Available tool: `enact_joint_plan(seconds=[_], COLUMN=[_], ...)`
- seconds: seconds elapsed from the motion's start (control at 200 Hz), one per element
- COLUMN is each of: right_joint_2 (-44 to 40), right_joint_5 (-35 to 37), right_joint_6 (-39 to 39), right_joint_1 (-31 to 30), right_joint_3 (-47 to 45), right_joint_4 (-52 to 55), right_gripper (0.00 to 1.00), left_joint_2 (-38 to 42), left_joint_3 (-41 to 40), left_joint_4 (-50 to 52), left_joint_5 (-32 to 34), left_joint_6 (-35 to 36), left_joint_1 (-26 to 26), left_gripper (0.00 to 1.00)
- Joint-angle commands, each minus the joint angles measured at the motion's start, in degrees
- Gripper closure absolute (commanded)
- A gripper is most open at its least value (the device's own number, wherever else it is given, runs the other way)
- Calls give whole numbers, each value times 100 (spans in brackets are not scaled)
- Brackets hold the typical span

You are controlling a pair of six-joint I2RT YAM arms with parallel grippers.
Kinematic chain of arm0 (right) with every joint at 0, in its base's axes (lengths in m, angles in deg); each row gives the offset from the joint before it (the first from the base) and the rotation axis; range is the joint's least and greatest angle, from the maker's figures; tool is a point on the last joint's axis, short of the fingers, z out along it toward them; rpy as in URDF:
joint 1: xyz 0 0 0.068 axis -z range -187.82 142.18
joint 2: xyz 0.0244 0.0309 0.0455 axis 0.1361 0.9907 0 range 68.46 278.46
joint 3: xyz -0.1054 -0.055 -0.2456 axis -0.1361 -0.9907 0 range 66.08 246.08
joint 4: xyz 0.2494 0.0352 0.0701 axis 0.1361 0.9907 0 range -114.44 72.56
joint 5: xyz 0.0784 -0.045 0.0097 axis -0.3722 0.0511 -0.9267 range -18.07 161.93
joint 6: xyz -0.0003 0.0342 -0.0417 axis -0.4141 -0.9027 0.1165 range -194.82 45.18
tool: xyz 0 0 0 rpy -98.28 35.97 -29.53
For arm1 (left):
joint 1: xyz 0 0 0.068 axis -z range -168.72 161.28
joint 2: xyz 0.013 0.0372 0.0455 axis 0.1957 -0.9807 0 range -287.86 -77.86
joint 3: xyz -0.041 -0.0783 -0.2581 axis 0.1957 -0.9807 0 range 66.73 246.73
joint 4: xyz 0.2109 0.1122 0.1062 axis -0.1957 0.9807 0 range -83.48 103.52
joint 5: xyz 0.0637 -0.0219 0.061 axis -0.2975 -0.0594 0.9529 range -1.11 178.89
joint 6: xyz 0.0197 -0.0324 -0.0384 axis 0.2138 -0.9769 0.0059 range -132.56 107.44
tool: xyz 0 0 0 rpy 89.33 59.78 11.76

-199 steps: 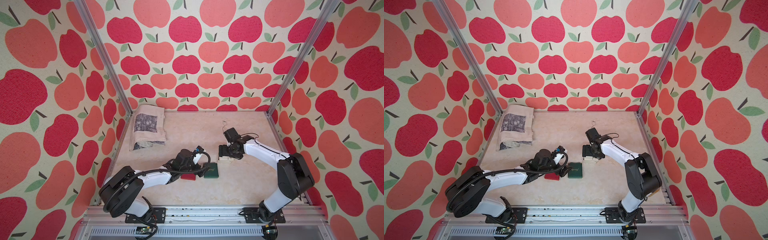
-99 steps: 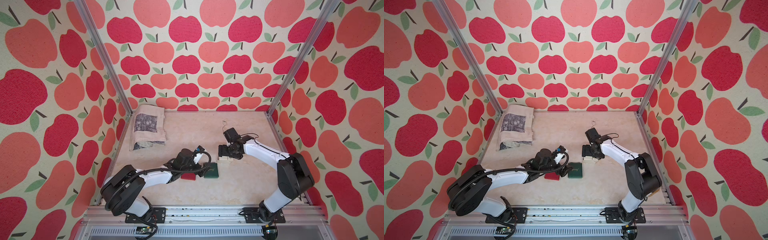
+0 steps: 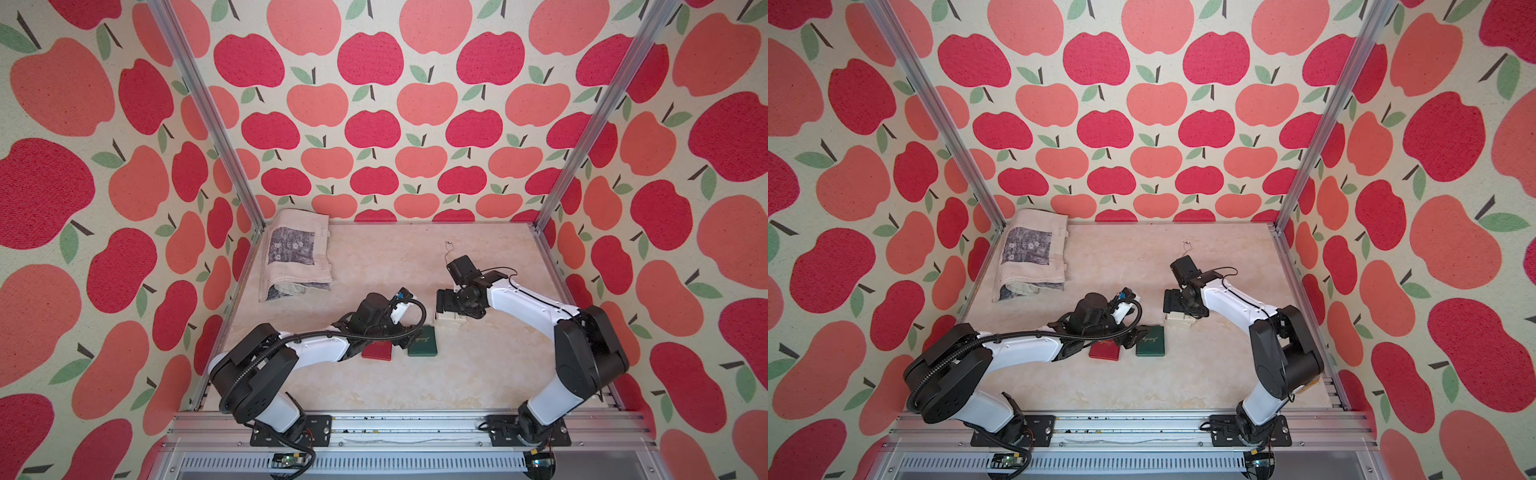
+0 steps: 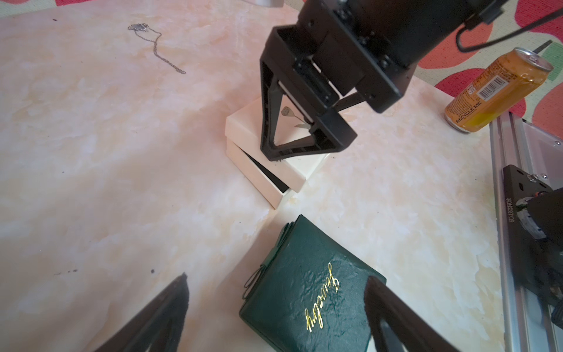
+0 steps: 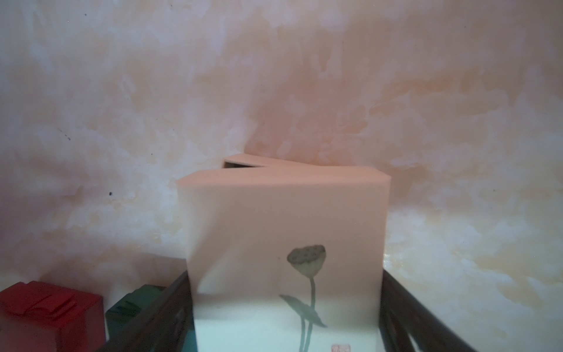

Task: Take the necklace out of the lift-off lid jewelry box
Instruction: Close the lid on the jewelry box.

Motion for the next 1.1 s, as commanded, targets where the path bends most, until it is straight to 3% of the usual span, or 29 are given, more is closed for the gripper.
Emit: enact_joint_plan(seconds=[0.0,0.155,0.335,0.585,1.096], right_joint_2=[-34,-118,-231,-344,-498], right_joint_5=[-38,-93,-188,-243,-348], right_joint_6=[-176,-176,-158,-132,-63], right_joint_1=[11,67,125,177,248], right_joint_3=[-13,-91,-242,-358,-579], right_joint_4=[-84,-150,-278,-343,-450], right_gripper=[9,9,10,11,12], left_joint_2=[-226,-612,-1167,-1887,-2475], left_joint_3=[302,745,1371,2020,2551], left_joint_4=[137,451,869,1201,1404], left_joint_5=[-30,29,106,67,173], left_joint_6=[75,-172,-472,-757,-933], left_joint_1=[-93,-300,-392,-297,156], left_gripper=[12,19,43,61,74])
